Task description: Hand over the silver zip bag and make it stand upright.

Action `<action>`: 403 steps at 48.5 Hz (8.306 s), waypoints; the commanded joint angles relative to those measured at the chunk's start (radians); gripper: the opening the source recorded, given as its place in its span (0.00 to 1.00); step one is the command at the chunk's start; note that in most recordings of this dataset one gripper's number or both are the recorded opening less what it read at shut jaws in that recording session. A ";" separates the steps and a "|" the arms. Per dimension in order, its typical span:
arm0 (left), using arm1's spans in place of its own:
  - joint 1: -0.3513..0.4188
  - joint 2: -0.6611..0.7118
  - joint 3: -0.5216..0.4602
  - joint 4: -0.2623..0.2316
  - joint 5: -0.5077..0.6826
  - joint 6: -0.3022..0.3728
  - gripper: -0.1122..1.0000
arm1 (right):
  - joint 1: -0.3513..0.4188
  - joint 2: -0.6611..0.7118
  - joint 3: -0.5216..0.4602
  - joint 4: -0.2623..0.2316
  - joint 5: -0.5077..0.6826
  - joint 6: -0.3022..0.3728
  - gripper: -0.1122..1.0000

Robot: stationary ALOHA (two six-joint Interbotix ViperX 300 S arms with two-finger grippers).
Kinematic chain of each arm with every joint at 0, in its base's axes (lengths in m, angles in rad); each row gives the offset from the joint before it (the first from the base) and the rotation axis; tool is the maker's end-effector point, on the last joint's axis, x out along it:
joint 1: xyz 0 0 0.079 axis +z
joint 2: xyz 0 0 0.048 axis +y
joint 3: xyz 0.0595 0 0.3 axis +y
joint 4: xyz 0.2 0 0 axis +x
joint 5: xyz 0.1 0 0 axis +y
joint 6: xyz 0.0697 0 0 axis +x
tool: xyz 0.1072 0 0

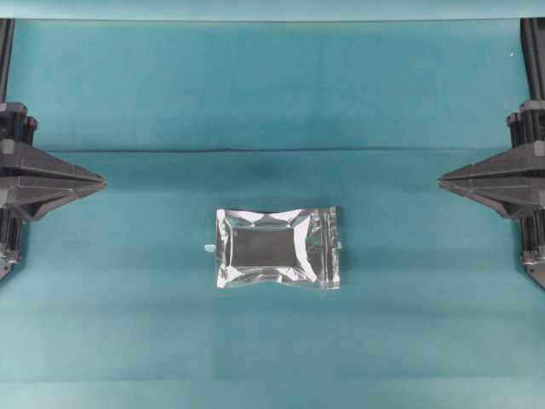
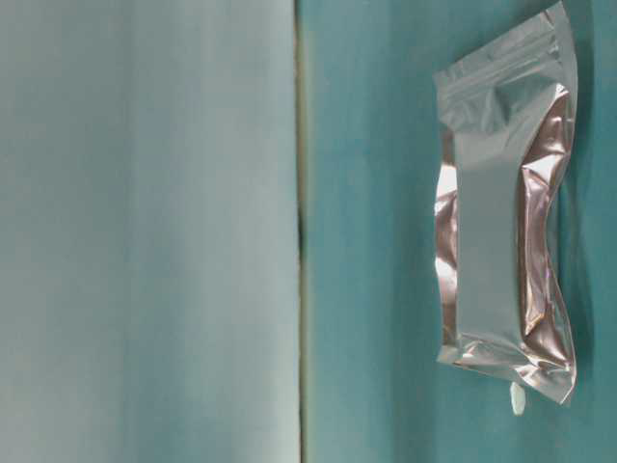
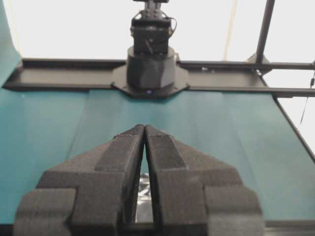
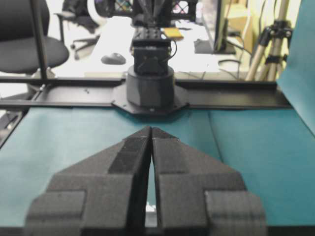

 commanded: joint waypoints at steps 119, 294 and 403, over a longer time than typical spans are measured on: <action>-0.028 0.244 -0.118 0.014 0.112 -0.005 0.16 | 0.049 1.089 -0.324 0.242 0.029 1.106 0.99; -0.028 0.236 -0.117 0.012 0.112 -0.005 0.84 | -0.081 0.953 -0.752 0.215 0.845 0.563 0.16; -0.015 0.150 -0.066 0.012 0.114 -0.049 0.84 | -0.008 1.186 -1.289 -0.031 1.520 -0.098 0.16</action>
